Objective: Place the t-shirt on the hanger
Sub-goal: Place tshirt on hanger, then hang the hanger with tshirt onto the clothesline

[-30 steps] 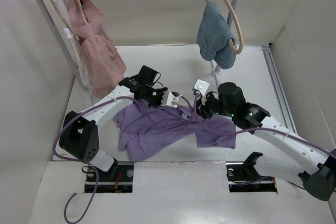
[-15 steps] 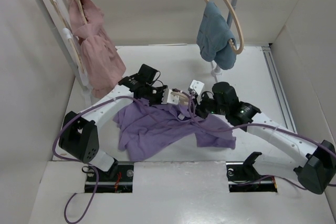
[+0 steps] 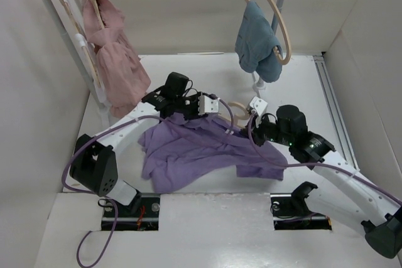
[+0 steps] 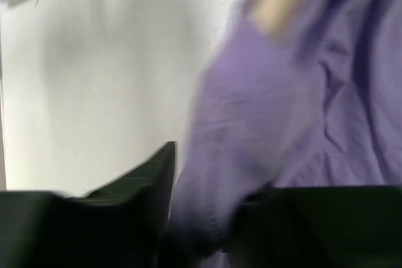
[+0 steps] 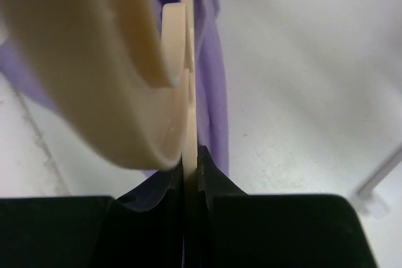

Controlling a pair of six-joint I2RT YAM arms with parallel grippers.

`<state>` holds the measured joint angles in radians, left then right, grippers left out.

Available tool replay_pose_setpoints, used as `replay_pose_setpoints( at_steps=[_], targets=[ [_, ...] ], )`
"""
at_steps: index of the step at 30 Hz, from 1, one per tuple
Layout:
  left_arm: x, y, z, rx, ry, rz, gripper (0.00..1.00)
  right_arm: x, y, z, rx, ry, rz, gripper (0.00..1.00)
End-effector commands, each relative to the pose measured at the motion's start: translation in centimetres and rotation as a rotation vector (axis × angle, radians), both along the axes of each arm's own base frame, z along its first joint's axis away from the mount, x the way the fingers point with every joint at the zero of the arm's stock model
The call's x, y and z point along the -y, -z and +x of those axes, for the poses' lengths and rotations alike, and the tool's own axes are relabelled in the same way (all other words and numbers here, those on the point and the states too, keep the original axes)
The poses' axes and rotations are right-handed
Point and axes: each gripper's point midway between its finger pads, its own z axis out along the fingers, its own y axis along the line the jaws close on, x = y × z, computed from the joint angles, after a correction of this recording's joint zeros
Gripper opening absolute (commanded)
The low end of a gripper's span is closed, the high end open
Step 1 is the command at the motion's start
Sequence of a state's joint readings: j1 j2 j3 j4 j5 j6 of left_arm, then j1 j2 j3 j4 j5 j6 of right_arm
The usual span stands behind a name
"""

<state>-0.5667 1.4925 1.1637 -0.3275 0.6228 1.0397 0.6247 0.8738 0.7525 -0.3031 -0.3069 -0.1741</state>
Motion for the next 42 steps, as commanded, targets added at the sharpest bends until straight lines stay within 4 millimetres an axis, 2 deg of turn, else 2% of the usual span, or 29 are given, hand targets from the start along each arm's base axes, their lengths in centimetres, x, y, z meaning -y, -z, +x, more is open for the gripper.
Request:
replay_pose_setpoints(
  at_steps=[1,2,3,4,7,8,9,10,12,13,14,16,17,18,19,20,22,23,24,26,27,28,30,32,34,35,36,41,42],
  targets=[
    [-2.0,-2.7,3.8,0.06,-0.184,-0.03,0.31,0.9,-1.3,-0.2,-0.021,0.068,0.043,0.0],
    [-2.2,-2.5,3.7,0.058,-0.177,-0.019,0.43,1.2,-1.3,0.1,-0.021,0.079,0.043,0.0],
    [-2.0,-2.5,3.5,0.046,-0.172,-0.029,0.92,1.3,-2.5,0.4,-0.007,0.093,0.064,0.0],
    [-2.0,-2.8,3.4,0.043,-0.18,-0.038,1.0,1.2,-2.4,0.5,-0.027,0.098,0.063,0.0],
    [-1.6,-4.3,3.5,0.012,-0.24,-0.109,1.0,1.0,-4.2,1.5,-0.021,0.125,0.067,0.0],
    [-1.6,-5.9,4.4,0.046,-0.29,-0.146,1.0,1.3,-4.2,1.7,-0.041,0.154,0.051,0.0],
    [-1.7,-6.2,4.9,0.039,-0.333,-0.167,1.0,1.5,-4.7,2.0,-0.043,0.172,0.041,0.0],
    [-1.8,-7.2,5.5,0.04,-0.378,-0.194,1.0,1.3,-6.6,2.8,-0.036,0.192,0.047,0.0],
    [-2.1,-10.5,6.5,0.058,-0.481,-0.283,1.0,2.5,-7.2,3.5,-0.058,0.267,-0.014,0.0],
    [-2.3,-11.4,6.6,0.064,-0.509,-0.314,1.0,2.6,-10.3,4.0,-0.017,0.289,0.004,0.0],
    [-2.4,-12.3,6.7,0.072,-0.528,-0.342,1.0,2.6,-10.4,4.8,-0.038,0.322,-0.022,0.0],
    [-2.8,-16.0,6.3,0.116,-0.559,-0.448,1.0,3.9,-11.6,5.3,-0.056,0.397,-0.07,0.0],
    [-3.0,-16.7,6.1,0.118,-0.573,-0.48,1.0,4.1,-15.3,5.6,-0.006,0.415,-0.03,0.0],
    [-3.3,-16.9,5.7,0.115,-0.588,-0.507,1.0,3.9,-15.6,6.4,-0.022,0.437,-0.042,0.0],
    [-3.9,-19.2,5.2,0.153,-0.601,-0.575,1.0,4.3,-16.2,6.4,-0.028,0.459,-0.071,0.0],
    [-4.1,-19.2,4.8,0.13,-0.621,-0.607,1.0,3.9,-19.0,7.3,0.007,0.475,-0.043,0.0],
    [-5.0,-21.5,4.0,0.16,-0.646,-0.687,1.0,4.2,-20.5,7.9,0.015,0.51,-0.067,0.0],
    [-5.2,-21.9,3.7,0.16,-0.656,-0.707,1.0,4.4,-23.8,7.9,0.067,0.524,-0.012,0.0],
    [-5.5,-22.4,3.4,0.15,-0.668,-0.73,1.0,3.3,-23.3,9.2,0.059,0.52,-0.045,0.0],
    [-5.8,-22.5,2.8,0.16,-0.664,-0.742,1.0,3.2,-24.7,10.4,0.093,0.544,-0.052,0.0],
    [-5.3,-22.2,2.4,0.142,-0.642,-0.732,1.0,3.4,-26.9,10.5,0.137,0.553,-0.016,0.0],
    [-5.3,-21.4,2.0,0.134,-0.628,-0.713,1.0,2.4,-26.5,12.1,0.142,0.546,-0.039,0.0],
    [-4.8,-20.5,1.2,0.106,-0.602,-0.695,1.0,2.2,-28.0,13.2,0.179,0.556,-0.012,0.0],
    [-4.6,-19.3,0.7,0.085,-0.599,-0.674,1.0,1.3,-30.2,14.2,0.227,0.542,0.061,0.0],
    [-4.7,-18.0,0.6,0.06,-0.608,-0.645,1.0,1.5,-32.8,15.3,0.298,0.559,0.146,0.0],
    [-4.7,-17.6,0.6,0.054,-0.61,-0.638,1.0,1.1,-33.2,15.7,0.314,0.551,0.168,0.0],
    [-4.8,-17.7,0.4,0.054,-0.61,-0.638,1.0,1.1,-34.9,16.3,0.364,0.572,0.22,0.0],
    [-5.0,-16.6,0.1,0.038,-0.616,-0.619,1.0,1.7,-37.4,18.5,0.455,0.643,0.311,0.0],
    [-5.1,-16.4,0.0,0.037,-0.616,-0.618,1.0,1.3,-37.3,19.1,0.458,0.643,0.314,0.0]
  ],
)
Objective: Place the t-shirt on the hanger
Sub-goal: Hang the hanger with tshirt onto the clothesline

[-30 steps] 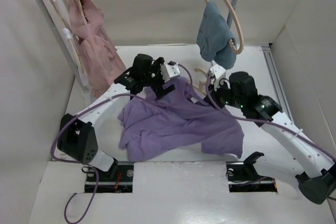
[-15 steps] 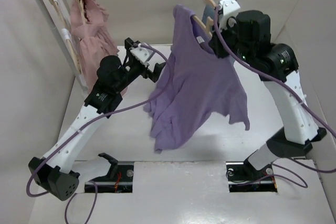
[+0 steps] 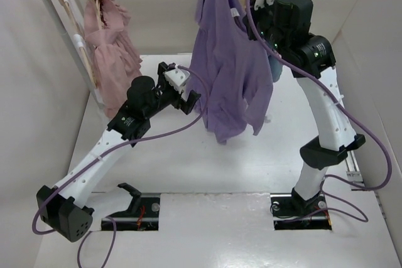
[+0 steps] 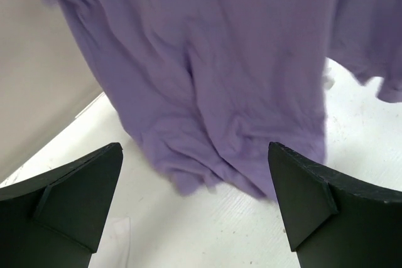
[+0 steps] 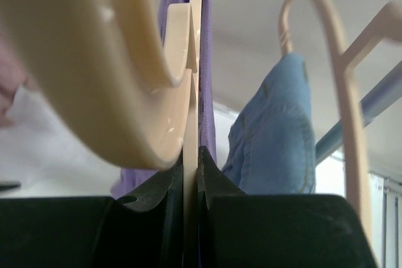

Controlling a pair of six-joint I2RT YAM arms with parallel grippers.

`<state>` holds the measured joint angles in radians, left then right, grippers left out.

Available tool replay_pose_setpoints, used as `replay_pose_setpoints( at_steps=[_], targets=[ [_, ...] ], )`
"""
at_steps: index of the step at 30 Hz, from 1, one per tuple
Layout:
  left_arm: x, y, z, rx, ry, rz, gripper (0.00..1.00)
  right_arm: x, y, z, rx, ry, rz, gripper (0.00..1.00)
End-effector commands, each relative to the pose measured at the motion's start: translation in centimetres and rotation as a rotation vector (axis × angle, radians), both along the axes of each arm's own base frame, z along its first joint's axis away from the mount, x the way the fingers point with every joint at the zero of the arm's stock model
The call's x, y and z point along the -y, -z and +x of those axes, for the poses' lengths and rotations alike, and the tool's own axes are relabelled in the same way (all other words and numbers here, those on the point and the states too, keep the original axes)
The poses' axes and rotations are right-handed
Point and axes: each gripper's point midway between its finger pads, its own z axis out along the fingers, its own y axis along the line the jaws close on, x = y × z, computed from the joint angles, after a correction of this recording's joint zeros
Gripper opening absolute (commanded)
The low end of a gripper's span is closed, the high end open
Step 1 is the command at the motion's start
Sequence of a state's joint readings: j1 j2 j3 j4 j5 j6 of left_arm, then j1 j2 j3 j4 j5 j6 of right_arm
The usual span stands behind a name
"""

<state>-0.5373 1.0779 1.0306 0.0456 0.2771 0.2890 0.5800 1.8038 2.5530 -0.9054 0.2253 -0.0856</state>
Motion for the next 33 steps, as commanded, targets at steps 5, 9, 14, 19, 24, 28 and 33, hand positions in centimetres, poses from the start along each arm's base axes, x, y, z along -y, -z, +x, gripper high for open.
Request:
replay_pose_setpoints(
  at_steps=[5,9,14,19,24,28,33],
  targets=[
    [-0.5,-0.3,-0.9,0.027,-0.008,-0.036,1.0,0.7,-7.2,4.1,0.277,0.094,0.19,0.0],
    [-0.6,0.1,-1.1,0.027,-0.008,-0.036,1.0,-0.3,-4.8,7.3,0.253,0.112,0.193,0.0],
    [-0.7,0.3,-1.3,0.038,-0.008,-0.043,1.0,-1.0,-4.8,8.8,0.273,0.1,0.248,0.0],
    [-0.9,0.3,-1.7,0.047,-0.008,-0.048,1.0,-1.6,-5.2,9.8,0.311,0.098,0.285,0.0],
    [-1.0,0.1,-1.8,0.056,-0.008,-0.054,1.0,-1.2,-5.9,9.5,0.324,0.112,0.304,0.0],
    [-1.0,0.6,-1.8,0.048,-0.008,-0.049,1.0,-0.9,-5.2,10.6,0.304,0.145,0.342,0.0],
    [-1.0,0.1,-1.7,0.07,-0.007,-0.052,1.0,-0.7,-1.4,13.0,0.206,0.155,0.34,0.0]
  ],
)
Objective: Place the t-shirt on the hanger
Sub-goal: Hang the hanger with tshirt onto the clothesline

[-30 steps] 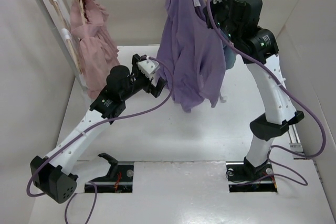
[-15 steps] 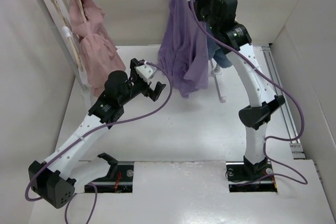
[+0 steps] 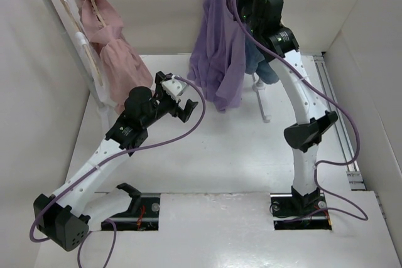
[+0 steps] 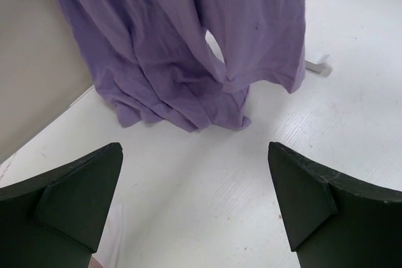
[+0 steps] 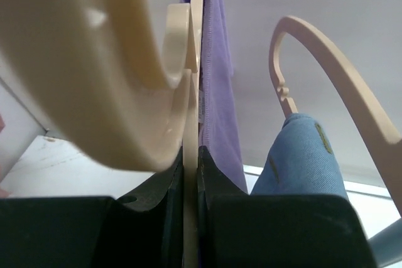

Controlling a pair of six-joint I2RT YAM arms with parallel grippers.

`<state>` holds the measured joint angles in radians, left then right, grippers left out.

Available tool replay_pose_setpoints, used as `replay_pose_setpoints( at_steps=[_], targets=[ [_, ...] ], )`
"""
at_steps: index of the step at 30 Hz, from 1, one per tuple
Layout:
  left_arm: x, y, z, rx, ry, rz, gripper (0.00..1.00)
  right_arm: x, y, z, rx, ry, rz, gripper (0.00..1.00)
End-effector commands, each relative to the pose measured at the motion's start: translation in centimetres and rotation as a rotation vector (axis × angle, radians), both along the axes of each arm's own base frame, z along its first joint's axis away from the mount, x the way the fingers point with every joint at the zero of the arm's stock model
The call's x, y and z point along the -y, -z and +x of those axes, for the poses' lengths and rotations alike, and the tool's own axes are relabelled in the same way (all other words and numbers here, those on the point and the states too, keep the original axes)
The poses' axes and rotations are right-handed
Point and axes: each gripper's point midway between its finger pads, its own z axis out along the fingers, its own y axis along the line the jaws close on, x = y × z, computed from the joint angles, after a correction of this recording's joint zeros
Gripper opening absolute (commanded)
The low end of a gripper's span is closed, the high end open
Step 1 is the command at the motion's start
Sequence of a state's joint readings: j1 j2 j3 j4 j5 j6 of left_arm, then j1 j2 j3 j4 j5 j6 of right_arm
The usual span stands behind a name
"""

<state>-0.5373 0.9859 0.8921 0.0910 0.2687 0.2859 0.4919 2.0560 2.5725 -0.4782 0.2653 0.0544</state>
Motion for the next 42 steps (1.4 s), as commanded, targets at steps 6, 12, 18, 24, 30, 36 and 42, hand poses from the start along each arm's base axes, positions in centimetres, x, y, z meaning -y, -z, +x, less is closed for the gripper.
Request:
replay_pose_setpoints(
  at_steps=[6,12,18,24,30,36,42],
  targets=[
    [0.0,-2.6,-0.3,0.081,0.002,-0.056,1.0,1.0,-1.2,1.9,0.049,0.021,0.113,0.0],
    [-0.3,-1.9,-0.4,0.071,-0.007,-0.049,1.0,0.8,0.2,0.1,-0.006,-0.007,0.085,0.29],
    [0.1,-1.1,-0.5,0.054,0.014,-0.041,1.0,0.8,-0.4,-3.2,0.003,-0.012,0.018,0.72],
    [0.5,-0.8,-0.6,0.044,0.032,-0.037,1.0,1.7,-2.0,-7.5,0.028,0.042,-0.051,0.98],
    [0.8,0.3,-0.5,0.006,0.04,-0.037,1.0,3.4,-2.8,-12.5,0.044,0.092,-0.104,0.99],
    [0.8,1.8,-0.6,-0.023,0.039,-0.031,1.0,3.0,-2.8,-17.7,0.117,-0.065,-0.158,0.99],
    [0.0,6.5,-0.3,-0.127,-0.053,-0.088,1.0,2.6,5.7,-23.9,0.091,-0.315,-0.254,0.99]
  ],
)
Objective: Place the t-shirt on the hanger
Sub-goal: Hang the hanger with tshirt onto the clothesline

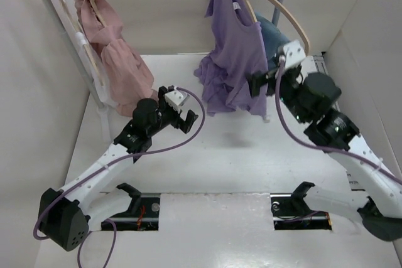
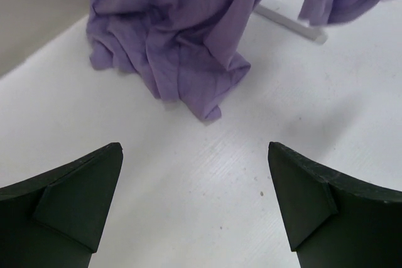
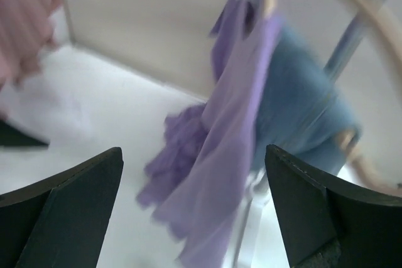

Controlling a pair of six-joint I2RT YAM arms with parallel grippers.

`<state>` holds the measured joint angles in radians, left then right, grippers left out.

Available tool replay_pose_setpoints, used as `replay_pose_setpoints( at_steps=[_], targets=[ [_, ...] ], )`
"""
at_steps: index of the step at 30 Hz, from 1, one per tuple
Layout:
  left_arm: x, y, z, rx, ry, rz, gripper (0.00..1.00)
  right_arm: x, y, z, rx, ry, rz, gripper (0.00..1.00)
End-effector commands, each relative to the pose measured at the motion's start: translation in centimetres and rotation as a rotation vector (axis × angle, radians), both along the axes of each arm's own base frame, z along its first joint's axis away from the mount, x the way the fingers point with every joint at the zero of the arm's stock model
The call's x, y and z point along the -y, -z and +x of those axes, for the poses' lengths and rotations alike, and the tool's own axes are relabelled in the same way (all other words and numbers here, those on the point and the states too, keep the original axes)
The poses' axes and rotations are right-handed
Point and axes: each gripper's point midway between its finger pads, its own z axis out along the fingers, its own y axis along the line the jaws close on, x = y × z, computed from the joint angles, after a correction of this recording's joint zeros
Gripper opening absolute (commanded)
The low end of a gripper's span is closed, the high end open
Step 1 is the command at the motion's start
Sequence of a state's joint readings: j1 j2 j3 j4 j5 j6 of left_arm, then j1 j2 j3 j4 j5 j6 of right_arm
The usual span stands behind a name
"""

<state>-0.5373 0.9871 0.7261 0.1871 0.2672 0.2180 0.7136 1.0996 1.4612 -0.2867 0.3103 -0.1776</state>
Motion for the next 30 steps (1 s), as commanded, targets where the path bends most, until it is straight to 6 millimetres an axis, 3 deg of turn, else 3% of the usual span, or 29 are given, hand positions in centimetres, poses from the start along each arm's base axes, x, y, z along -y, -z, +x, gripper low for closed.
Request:
replay_pose_setpoints(
  at_steps=[1,2,4,5,6,7,8,9,12,15,20,24,29,30],
  targets=[
    [-0.3,1.0,0.1,-0.015,-0.055,-0.074,1.0,-2.9,7.5,-2.2,-0.079,-0.17,-0.093,0.99],
    [-0.6,3.0,-0.2,-0.053,-0.068,-0.064,1.0,-2.7,8.3,-3.4,-0.112,-0.182,-0.032,0.99],
    [-1.4,4.1,0.3,-0.062,-0.142,-0.104,1.0,-2.1,10.8,-3.9,-0.186,-0.138,0.052,0.99],
    [-1.8,4.8,0.4,-0.071,-0.176,-0.119,1.0,-1.6,13.2,-4.7,-0.245,-0.126,0.124,0.99],
    [-2.4,6.7,0.2,-0.098,-0.211,-0.119,1.0,-1.3,14.3,-5.0,-0.265,-0.114,0.159,0.99],
    [-2.9,6.3,0.7,-0.064,-0.251,-0.158,1.0,-0.5,15.5,-4.9,-0.286,-0.064,0.194,0.99],
    [-3.0,6.8,0.6,-0.093,-0.268,-0.163,1.0,0.3,18.7,-5.0,-0.341,-0.008,0.209,0.99],
    [-3.1,7.0,0.6,-0.091,-0.268,-0.165,1.0,1.4,19.6,-5.4,-0.386,0.055,0.315,0.99],
    [-2.9,6.3,0.7,-0.08,-0.268,-0.199,1.0,3.9,25.4,-6.0,-0.486,0.197,0.31,0.99],
    [-2.9,6.5,0.6,-0.088,-0.271,-0.211,1.0,6.0,29.7,-6.8,-0.599,0.324,0.336,0.99],
    [-3.0,6.2,0.4,-0.096,-0.283,-0.243,1.0,7.7,32.8,-6.9,-0.663,0.421,0.378,0.99],
    [-3.8,7.7,0.1,-0.153,-0.35,-0.306,1.0,9.6,33.8,-6.7,-0.688,0.522,0.424,0.99],
    [-4.7,9.2,-0.5,-0.144,-0.382,-0.351,1.0,10.1,33.5,-6.9,-0.673,0.54,0.441,0.99],
    [-5.0,9.9,-0.7,-0.155,-0.396,-0.353,1.0,10.3,33.3,-7.0,-0.67,0.573,0.516,0.99]
  ],
)
